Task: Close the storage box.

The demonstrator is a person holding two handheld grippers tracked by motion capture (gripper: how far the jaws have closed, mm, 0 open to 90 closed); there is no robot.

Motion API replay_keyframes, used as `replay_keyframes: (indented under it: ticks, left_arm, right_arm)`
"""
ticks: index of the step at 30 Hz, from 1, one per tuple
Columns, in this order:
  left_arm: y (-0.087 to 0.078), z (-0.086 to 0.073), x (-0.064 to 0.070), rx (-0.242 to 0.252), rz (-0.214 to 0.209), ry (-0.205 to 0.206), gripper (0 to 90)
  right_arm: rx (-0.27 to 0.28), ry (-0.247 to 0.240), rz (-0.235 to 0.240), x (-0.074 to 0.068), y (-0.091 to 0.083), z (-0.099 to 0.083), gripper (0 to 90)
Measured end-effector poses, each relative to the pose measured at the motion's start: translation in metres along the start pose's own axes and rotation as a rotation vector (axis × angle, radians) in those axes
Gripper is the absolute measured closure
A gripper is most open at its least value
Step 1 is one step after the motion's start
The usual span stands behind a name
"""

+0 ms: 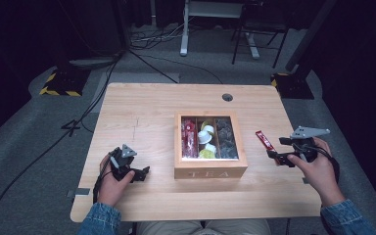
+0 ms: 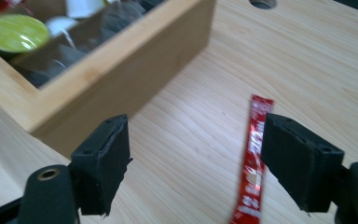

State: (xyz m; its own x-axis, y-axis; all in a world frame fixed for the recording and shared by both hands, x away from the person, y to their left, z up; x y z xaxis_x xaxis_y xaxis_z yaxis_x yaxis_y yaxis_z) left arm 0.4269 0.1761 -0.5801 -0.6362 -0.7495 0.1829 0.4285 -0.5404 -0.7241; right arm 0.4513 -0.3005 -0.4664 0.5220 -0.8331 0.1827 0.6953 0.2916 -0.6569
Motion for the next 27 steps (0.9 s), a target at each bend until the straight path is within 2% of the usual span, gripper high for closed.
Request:
replay_keyframes:
  ticks: [7, 10, 16, 21, 27]
  left_arm:
    - [0.0, 0.0, 0.0, 0.0, 0.001, 0.001, 0.3]
    - [0.0, 0.0, 0.0, -0.001, 0.001, 0.0, 0.3]
    - [0.0, 0.0, 0.0, -0.001, 0.0, 0.001, 0.3]
    - [0.0, 0.0, 0.0, 0.0, 0.001, 0.0, 0.3]
    - [0.0, 0.0, 0.0, 0.0, 0.001, 0.0, 0.3]
  right_arm:
    - [-0.046, 0.041, -0.05, 0.022, 0.006, -0.03, 22.6]
    - [-0.082, 0.019, -0.081, 0.028, 0.01, -0.045, 21.6]
    - [-0.099, 0.042, -0.088, 0.028, 0.018, -0.072, 21.6]
    - [-0.098, 0.083, -0.086, 0.024, 0.026, -0.092, 21.6]
    - [-0.074, 0.087, -0.108, 0.023, 0.032, -0.101, 21.7]
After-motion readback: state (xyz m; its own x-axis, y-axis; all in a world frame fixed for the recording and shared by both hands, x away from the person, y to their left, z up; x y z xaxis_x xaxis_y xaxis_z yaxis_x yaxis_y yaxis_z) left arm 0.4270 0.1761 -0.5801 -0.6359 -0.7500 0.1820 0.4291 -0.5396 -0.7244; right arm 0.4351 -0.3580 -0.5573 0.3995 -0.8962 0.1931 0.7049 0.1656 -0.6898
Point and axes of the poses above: each handheld gripper's, and its own axes: y roughly forward along the jaws, z roughly out of its top, x roughly to its right, the point moved 10 cm from there along y, roughly forward along the jaws, and after that the axes turned 12 degrees about -z, right-handed, at the moved point
